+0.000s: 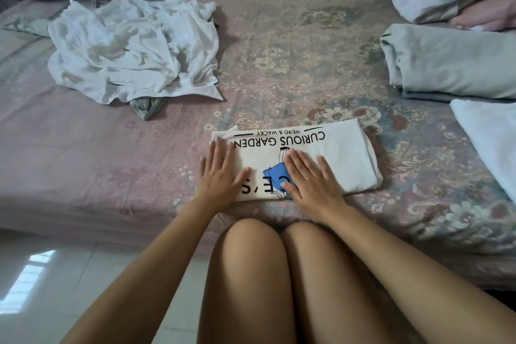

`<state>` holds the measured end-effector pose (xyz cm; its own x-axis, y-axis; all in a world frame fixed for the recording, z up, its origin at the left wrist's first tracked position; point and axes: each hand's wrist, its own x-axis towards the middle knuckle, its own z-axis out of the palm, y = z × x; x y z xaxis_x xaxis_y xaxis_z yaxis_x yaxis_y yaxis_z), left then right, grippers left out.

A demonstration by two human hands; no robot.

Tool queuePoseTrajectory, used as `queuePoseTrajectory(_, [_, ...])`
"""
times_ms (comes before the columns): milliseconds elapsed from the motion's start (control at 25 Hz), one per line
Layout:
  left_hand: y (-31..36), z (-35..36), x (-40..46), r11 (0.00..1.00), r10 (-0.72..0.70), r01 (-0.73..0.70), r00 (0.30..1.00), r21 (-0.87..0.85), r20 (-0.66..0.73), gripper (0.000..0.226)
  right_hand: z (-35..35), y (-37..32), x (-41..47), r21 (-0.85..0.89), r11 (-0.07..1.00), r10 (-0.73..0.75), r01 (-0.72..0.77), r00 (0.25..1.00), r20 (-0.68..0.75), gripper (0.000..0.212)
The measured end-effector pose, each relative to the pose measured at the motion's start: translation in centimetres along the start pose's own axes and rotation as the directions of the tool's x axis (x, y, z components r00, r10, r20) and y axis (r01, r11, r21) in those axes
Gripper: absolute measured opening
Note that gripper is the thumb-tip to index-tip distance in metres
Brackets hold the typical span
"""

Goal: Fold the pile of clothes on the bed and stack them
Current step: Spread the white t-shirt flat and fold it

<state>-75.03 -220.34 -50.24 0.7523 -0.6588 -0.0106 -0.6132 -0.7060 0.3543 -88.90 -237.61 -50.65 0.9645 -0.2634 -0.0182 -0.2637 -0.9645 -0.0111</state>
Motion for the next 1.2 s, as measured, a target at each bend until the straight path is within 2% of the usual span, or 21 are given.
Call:
queuePoseTrajectory(80, [1.1, -0.9, 0.2, 0.951, -0.213, 0.215, 0.977, -0.221, 0.032, 0.088, 0.0, 0.1, -0.2, 0.004, 1.000, 0.011, -0.011, 0.999, -0.031, 0.075])
queuePoseTrajectory(200, [1.7, -2.2, 0.6, 0.805, -0.388, 0.333, 0.922, -0.491, -0.011, 0.075, 0.0, 0.4, -0.3, 0.020, 0.999, -0.033, 0.034, 0.998, -0.056, 0.086])
queuePoseTrajectory(240, [1.7, -2.7, 0.7, 0.739, -0.447, 0.381, 0.895, -0.555, 0.019, 0.072, 0.1, 0.5, -0.3, 0.018, 0.999, -0.041, 0.043, 0.996, -0.083, 0.086])
queuePoseTrajectory(360, [1.8, -3.8, 1.2, 0.605, -0.533, 0.489, 0.835, -0.628, 0.137, 0.065, -0.1, 0.3, -0.4, 0.019, 1.000, -0.005, 0.005, 1.000, -0.004, 0.078])
queuePoseTrajectory(440, [2.2, -4.4, 1.5, 0.563, -0.538, 0.514, 0.822, -0.647, 0.186, 0.051, 0.4, 0.4, -0.2, 0.019, 1.000, -0.003, 0.003, 0.999, -0.039, 0.074])
queuePoseTrajectory(520, [2.9, -5.5, 1.3, 0.545, -0.512, 0.543, 0.819, -0.638, 0.260, 0.046, 0.1, 0.3, 0.1, 0.057, 0.998, 0.005, -0.004, 1.000, -0.024, 0.072])
queuePoseTrajectory(600, [3.4, -6.8, 1.3, 0.580, -0.465, 0.547, 0.831, -0.603, 0.306, 0.059, -0.2, 0.3, -0.4, 0.000, 1.000, 0.001, -0.001, 0.999, -0.035, 0.077])
queuePoseTrajectory(680, [4.4, -8.5, 1.8, 0.584, -0.406, 0.472, 0.874, -0.661, 0.266, 0.063, -1.1, 1.6, -1.1, 0.009, 0.996, -0.083, 0.084, 0.994, -0.065, 0.088])
queuePoseTrajectory(720, [5.4, -9.3, 2.4, 0.563, -0.365, 0.430, 0.896, -0.706, 0.254, 0.063, -1.8, 2.5, -1.7, 0.103, 0.990, -0.092, 0.098, 0.994, -0.064, 0.088])
queuePoseTrajectory(760, [7.0, -10.1, 3.0, 0.547, -0.314, 0.393, 0.915, -0.739, 0.254, 0.065, -2.4, 3.4, -2.4, 0.229, 0.969, -0.056, 0.091, 0.986, -0.155, 0.081])
queuePoseTrajectory(800, [8.9, -10.8, 3.6, 0.550, -0.246, 0.355, 0.934, -0.756, 0.259, 0.067, -3.3, 4.2, -3.1, 0.393, 0.918, 0.072, 0.050, 0.955, -0.289, 0.067])
queuePoseTrajectory(840, [11.2, -11.0, 4.3, 0.567, -0.169, 0.312, 0.950, -0.763, 0.262, 0.068, -4.5, 5.2, -3.6, 0.558, 0.830, 0.257, -0.019, 0.900, -0.351, 0.053])
queuePoseTrajectory(880, [13.8, -10.8, 4.8, 0.581, -0.097, 0.272, 0.959, -0.767, 0.266, 0.068, -5.5, 6.2, -3.4, 0.720, 0.687, 0.428, -0.104, 0.858, -0.284, 0.043])
queuePoseTrajectory(920, [16.3, -10.0, 5.3, 0.610, -0.042, 0.241, 0.961, -0.755, 0.273, 0.068, -6.6, 7.2, -2.9, 0.856, 0.490, 0.542, -0.166, 0.827, -0.150, 0.038])
queuePoseTrajectory(960, [18.6, -8.5, 5.7, 0.661, -0.013, 0.220, 0.959, -0.717, 0.283, 0.069, -7.6, 8.2, -2.2, 0.940, 0.277, 0.626, -0.198, 0.780, -0.020, 0.037])
queuePoseTrajectory(1000, [20.6, -6.9, 5.9, 0.719, 0.004, 0.211, 0.951, -0.662, 0.308, 0.073, -8.4, 9.1, -1.6, 0.968, 0.129, 0.684, -0.215, 0.726, 0.070, 0.037])
queuePoseTrajectory(1040, [22.1, -5.1, 5.7, 0.764, 0.025, 0.207, 0.937, -0.611, 0.349, 0.075, -9.1, 9.6, -1.1, 0.962, 0.074, 0.715, -0.264, 0.686, 0.133, 0.036])
queuePoseTrajectory(1080, [22.9, -3.7, 5.3, 0.774, 0.048, 0.218, 0.916, -0.594, 0.399, 0.074, -9.3, 10.0, -0.8, 0.930, 0.130, 0.730, -0.345, 0.667, 0.146, 0.033])
queuePoseTrajectory(1120, [23.2, -2.5, 5.0, 0.738, 0.066, 0.246, 0.901, -0.629, 0.430, 0.070, -9.2, 10.2, -0.7, 0.878, 0.224, 0.727, -0.424, 0.672, 0.139, 0.031])
queuePoseTrajectory(1160, [22.9, -1.9, 4.7, 0.686, 0.086, 0.251, 0.904, -0.683, 0.419, 0.065, -8.6, 10.3, -0.5, 0.838, 0.295, 0.703, -0.460, 0.698, 0.136, 0.030])
queuePoseTrajectory(1200, [22.1, -1.6, 4.5, 0.667, 0.093, 0.199, 0.934, -0.718, 0.345, 0.062, -8.2, 10.2, -0.5, 0.834, 0.306, 0.674, -0.459, 0.723, 0.151, 0.030])
